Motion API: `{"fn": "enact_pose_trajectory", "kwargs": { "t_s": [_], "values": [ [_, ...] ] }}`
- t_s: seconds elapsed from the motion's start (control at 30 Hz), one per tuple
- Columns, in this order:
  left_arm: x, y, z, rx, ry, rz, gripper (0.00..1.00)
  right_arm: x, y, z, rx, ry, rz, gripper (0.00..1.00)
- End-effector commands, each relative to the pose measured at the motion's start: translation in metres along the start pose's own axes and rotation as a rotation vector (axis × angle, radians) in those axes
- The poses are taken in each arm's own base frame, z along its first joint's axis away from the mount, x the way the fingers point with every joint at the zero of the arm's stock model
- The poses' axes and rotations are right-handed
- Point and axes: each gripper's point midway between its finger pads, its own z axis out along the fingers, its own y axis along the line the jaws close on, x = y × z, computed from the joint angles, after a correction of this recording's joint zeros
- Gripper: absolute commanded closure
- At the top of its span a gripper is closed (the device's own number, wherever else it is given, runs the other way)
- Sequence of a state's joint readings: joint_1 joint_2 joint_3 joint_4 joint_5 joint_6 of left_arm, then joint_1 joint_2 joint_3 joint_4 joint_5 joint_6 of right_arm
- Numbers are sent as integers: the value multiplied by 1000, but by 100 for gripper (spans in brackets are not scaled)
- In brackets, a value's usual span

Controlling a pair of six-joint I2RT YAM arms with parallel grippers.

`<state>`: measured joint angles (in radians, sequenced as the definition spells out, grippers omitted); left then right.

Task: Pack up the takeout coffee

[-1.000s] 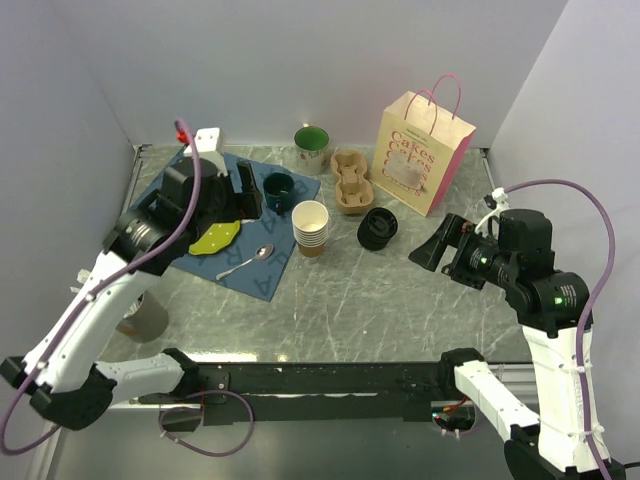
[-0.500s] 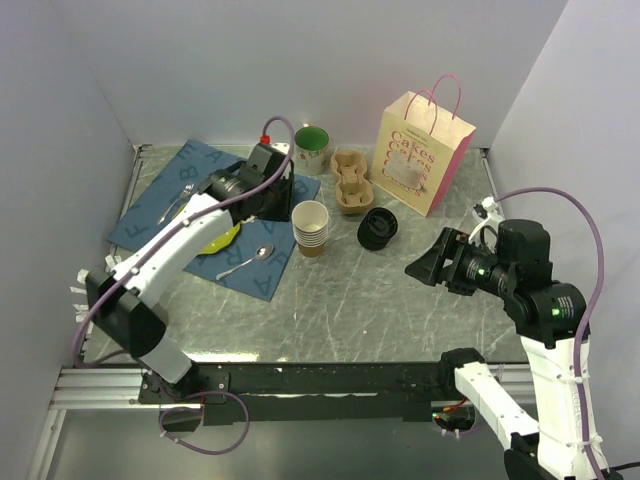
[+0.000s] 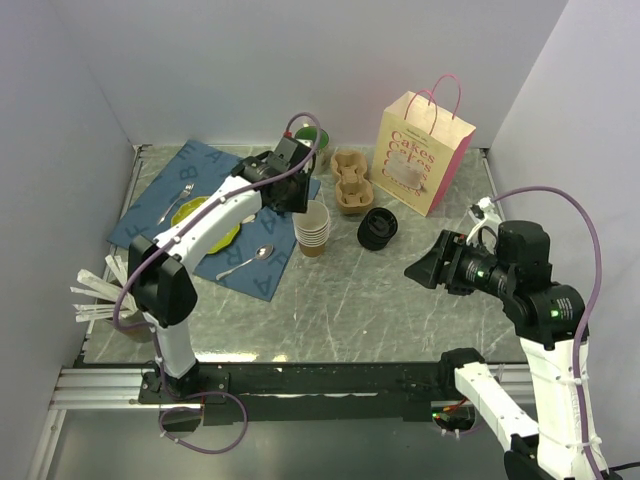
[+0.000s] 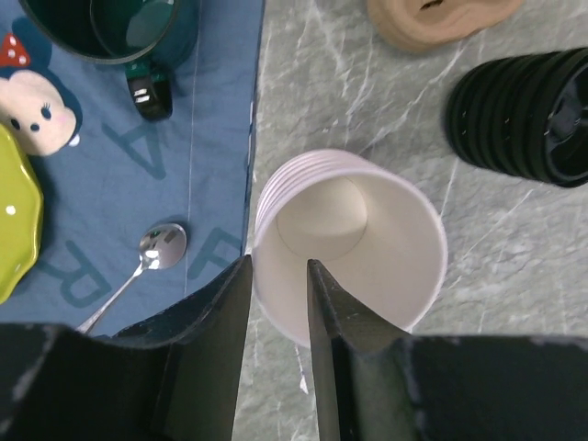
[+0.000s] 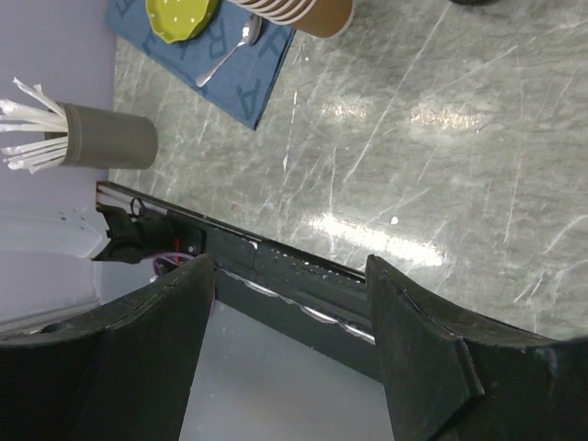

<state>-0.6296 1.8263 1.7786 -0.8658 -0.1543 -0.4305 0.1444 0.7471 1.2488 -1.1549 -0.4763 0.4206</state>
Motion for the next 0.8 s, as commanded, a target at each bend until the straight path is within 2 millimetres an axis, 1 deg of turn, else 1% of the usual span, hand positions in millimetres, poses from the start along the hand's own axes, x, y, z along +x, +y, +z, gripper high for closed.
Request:
{"fn": "enact_pose_trajectory", "kwargs": {
  "t_s": [0.0, 0.07, 0.2, 0.3, 0.5, 0.67, 0.77],
  "values": [
    [-23, -10, -11, 24, -52, 4, 63, -11, 8, -5, -43, -72, -90, 26],
    [-24, -10, -8, 20, -47, 11, 61, -11, 9, -6, -49, -78, -100, 26],
    [-31, -11, -11, 14, -58, 19, 60, -10, 7, -3, -43, -69, -100, 27],
    [-29, -1, -10, -37, -55, 22, 61, -11, 6, -3, -40, -70, -100, 27],
    [-14, 9, -2, -77, -19, 37, 63, -11, 5, 0, -39, -66, -95, 28],
    [-8, 2, 2, -39, -4, 38, 65, -11, 5, 0, -39, -67, -91, 29],
    [-4, 4, 7, -49, 9, 33, 67, -11, 5, 0, -41, -67, -89, 30]
  ]
}}
